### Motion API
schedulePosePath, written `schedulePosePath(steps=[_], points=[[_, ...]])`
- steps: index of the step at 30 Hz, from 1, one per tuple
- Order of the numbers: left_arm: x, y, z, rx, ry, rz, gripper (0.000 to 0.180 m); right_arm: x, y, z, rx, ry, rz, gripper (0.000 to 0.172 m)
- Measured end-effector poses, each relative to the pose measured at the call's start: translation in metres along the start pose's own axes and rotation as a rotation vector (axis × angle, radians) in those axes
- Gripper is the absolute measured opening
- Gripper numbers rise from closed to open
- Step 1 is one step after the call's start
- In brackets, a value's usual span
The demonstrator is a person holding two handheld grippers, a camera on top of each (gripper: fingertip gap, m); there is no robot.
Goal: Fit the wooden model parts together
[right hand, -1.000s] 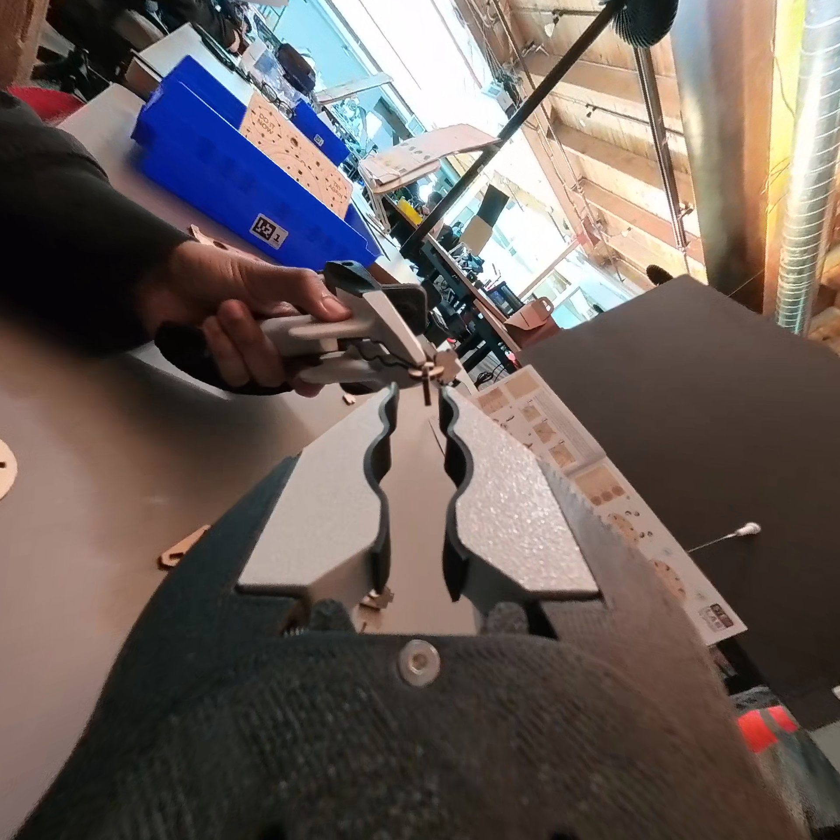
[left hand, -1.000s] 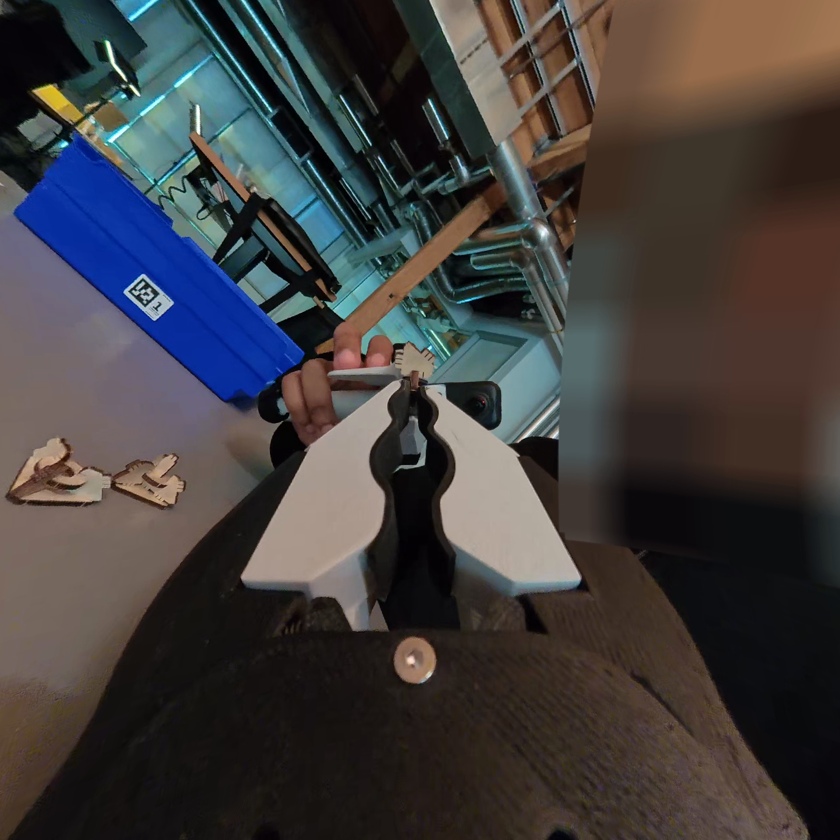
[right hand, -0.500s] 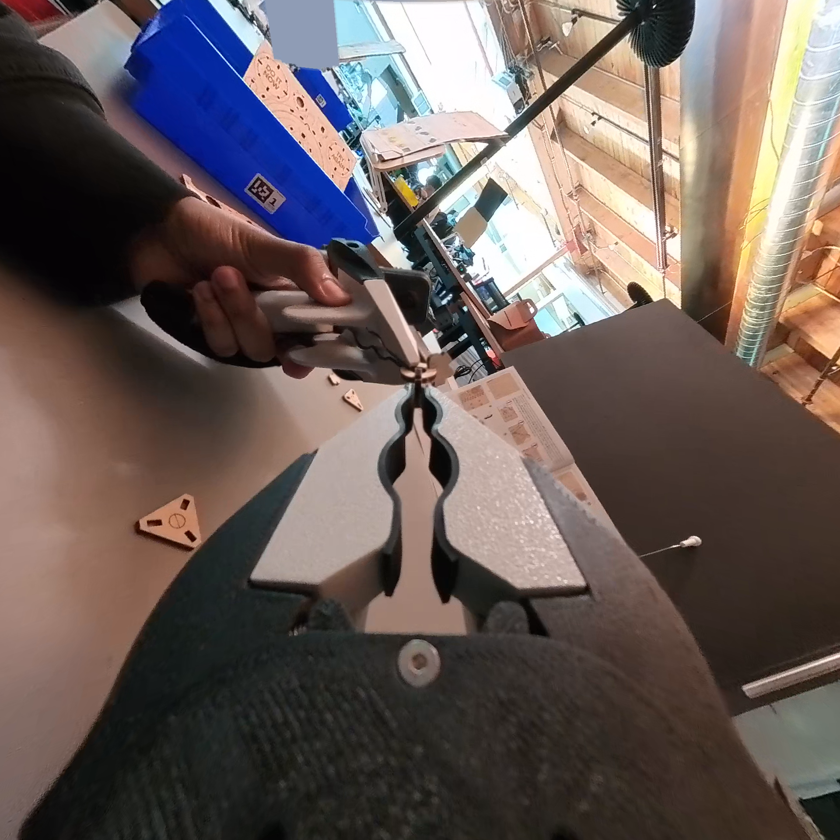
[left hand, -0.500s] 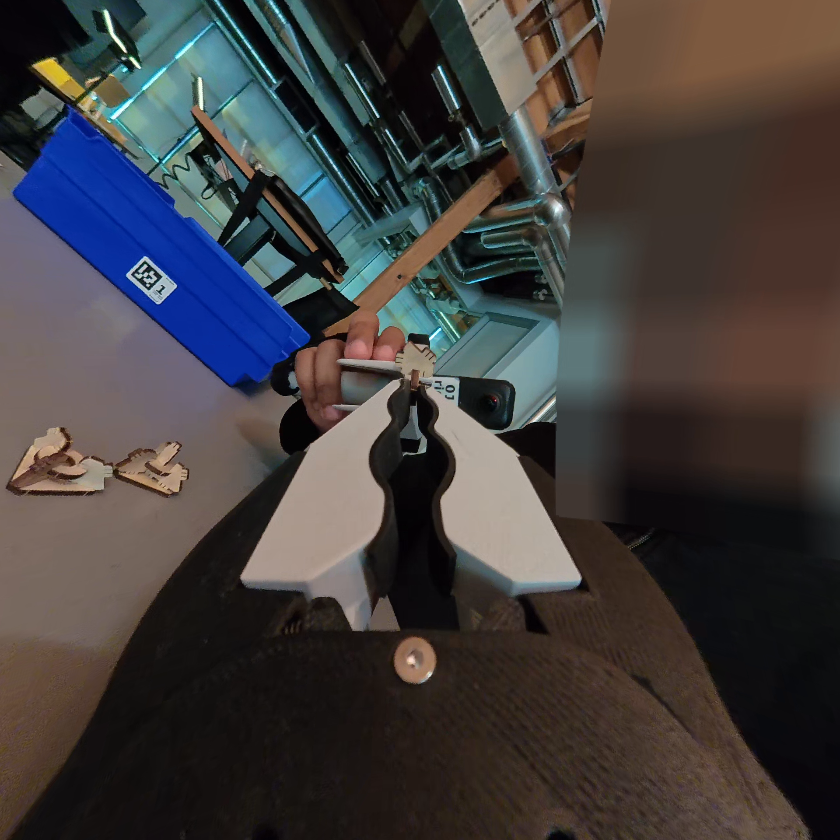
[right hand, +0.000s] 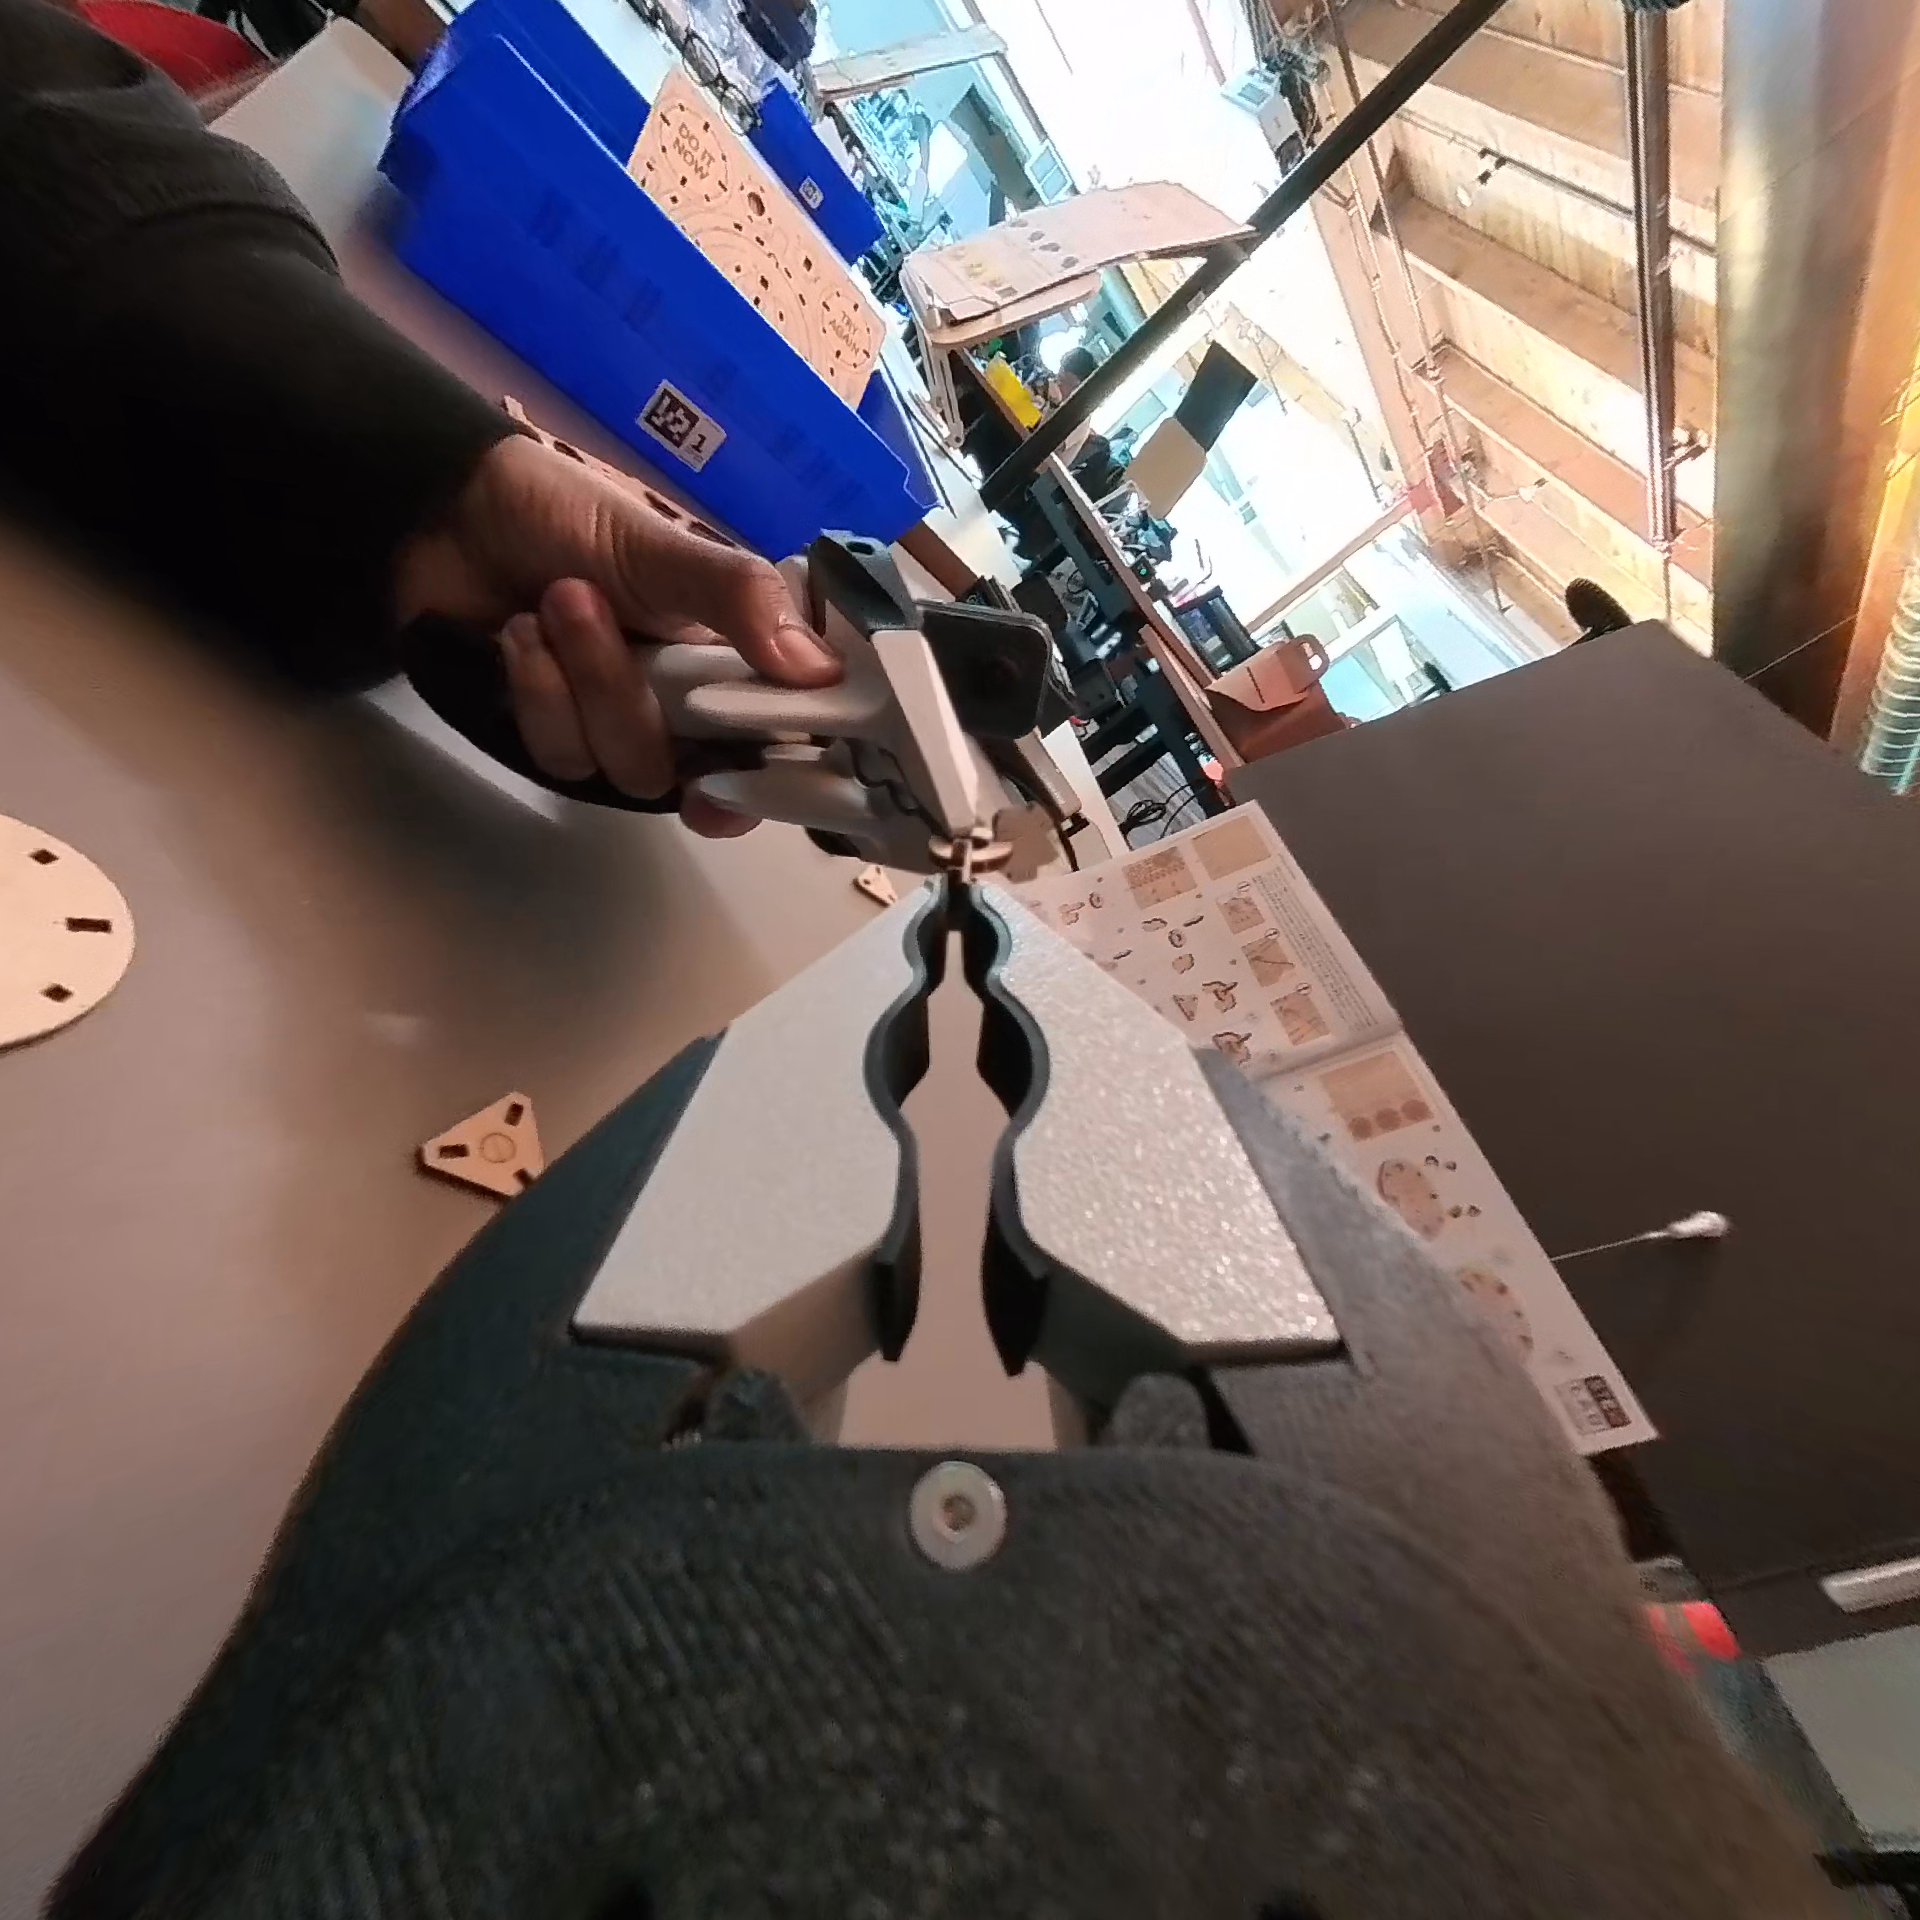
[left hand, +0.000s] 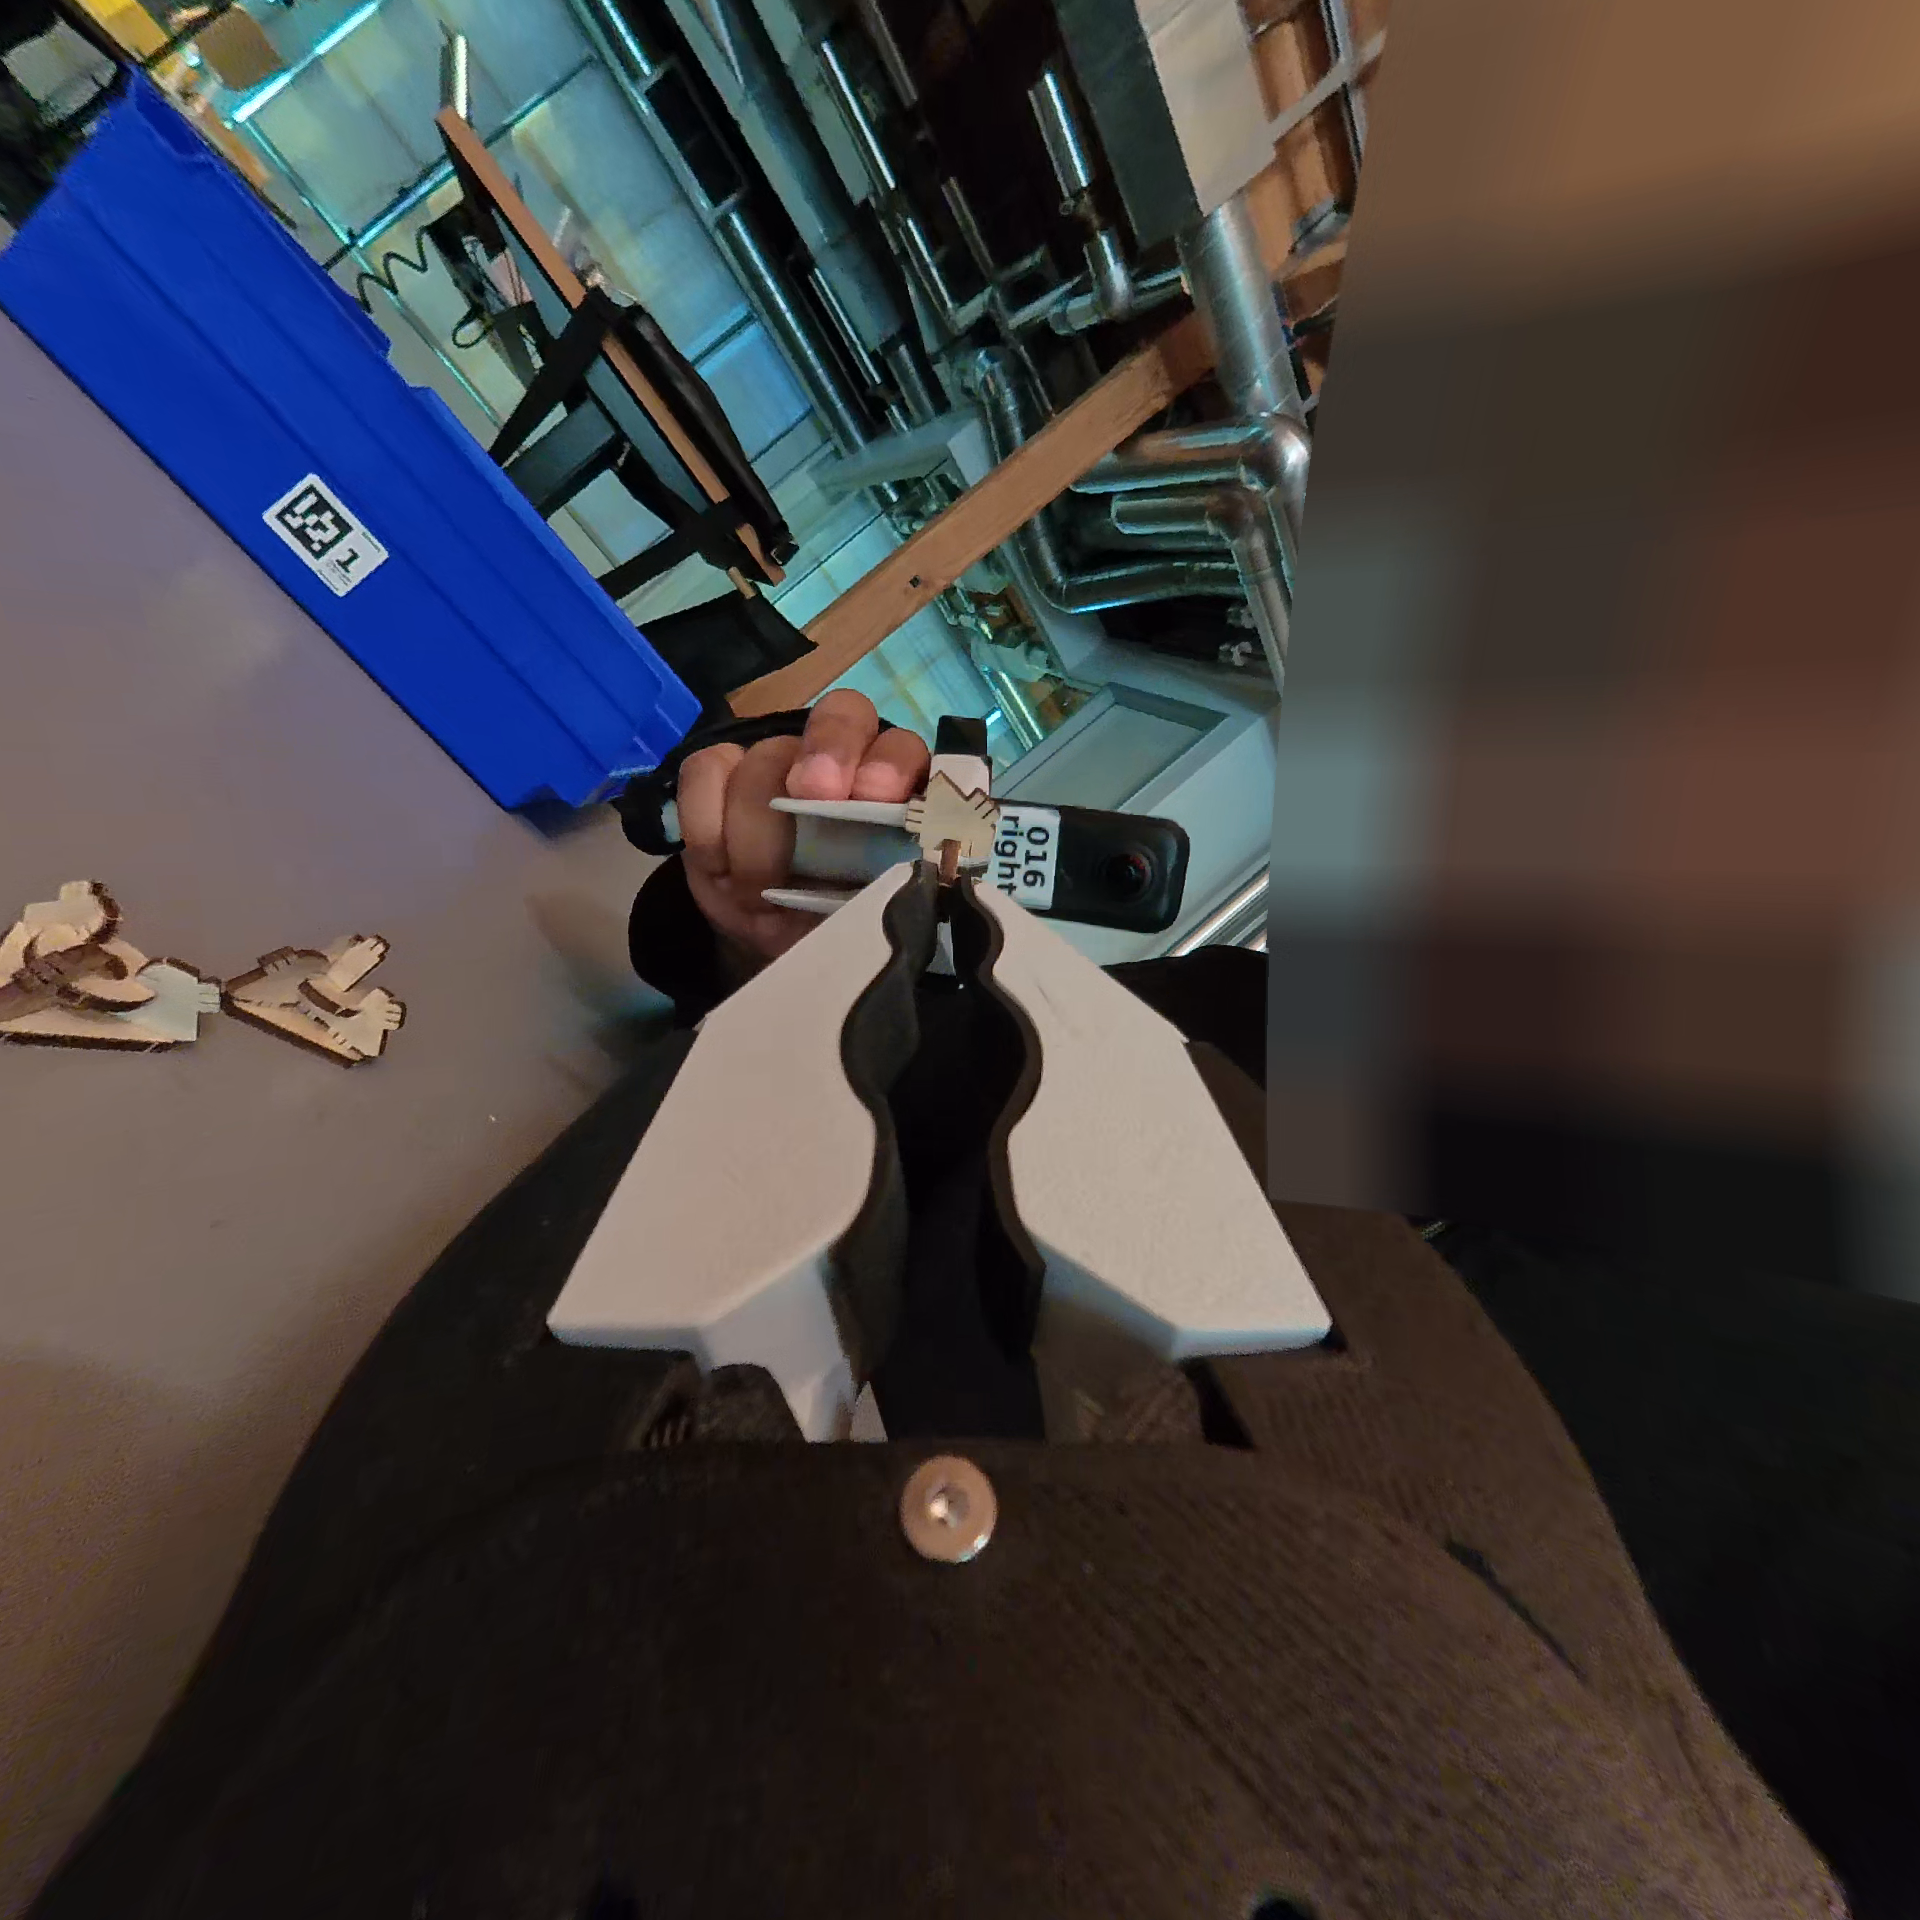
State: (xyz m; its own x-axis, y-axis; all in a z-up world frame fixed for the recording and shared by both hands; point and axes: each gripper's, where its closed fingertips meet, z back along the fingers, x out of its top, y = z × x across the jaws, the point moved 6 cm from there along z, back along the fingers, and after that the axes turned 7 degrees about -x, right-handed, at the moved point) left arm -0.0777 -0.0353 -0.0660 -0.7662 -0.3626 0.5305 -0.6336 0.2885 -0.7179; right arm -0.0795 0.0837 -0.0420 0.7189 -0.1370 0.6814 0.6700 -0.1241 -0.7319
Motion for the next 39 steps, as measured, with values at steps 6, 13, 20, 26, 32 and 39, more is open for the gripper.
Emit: schedulePosePath(steps=[6,13,20,26,32,39], points=[[-0.001,0.007,0.002,0.136,0.035,-0.053,0.003,-0.005,-0.001,-0.001,0.028,0.059,-0.046,0.000],[0.000,0.005,0.003,0.183,0.051,-0.111,0.003,-0.011,0.001,-0.003,0.068,0.086,-0.072,0.000],[0.001,0.003,0.002,0.108,0.026,-0.084,0.003,-0.006,-0.001,-0.002,0.042,0.029,-0.081,0.000],[0.000,0.006,0.000,0.100,0.026,-0.079,0.003,-0.004,0.001,-0.002,-0.010,-0.012,-0.018,0.010],[0.001,0.003,0.000,0.073,0.013,-0.095,0.002,-0.005,-0.001,-0.001,-0.016,-0.006,-0.014,0.016],[0.000,-0.008,-0.006,0.034,0.060,-0.196,0.001,-0.003,0.000,0.000,-0.020,-0.030,-0.009,0.015]])
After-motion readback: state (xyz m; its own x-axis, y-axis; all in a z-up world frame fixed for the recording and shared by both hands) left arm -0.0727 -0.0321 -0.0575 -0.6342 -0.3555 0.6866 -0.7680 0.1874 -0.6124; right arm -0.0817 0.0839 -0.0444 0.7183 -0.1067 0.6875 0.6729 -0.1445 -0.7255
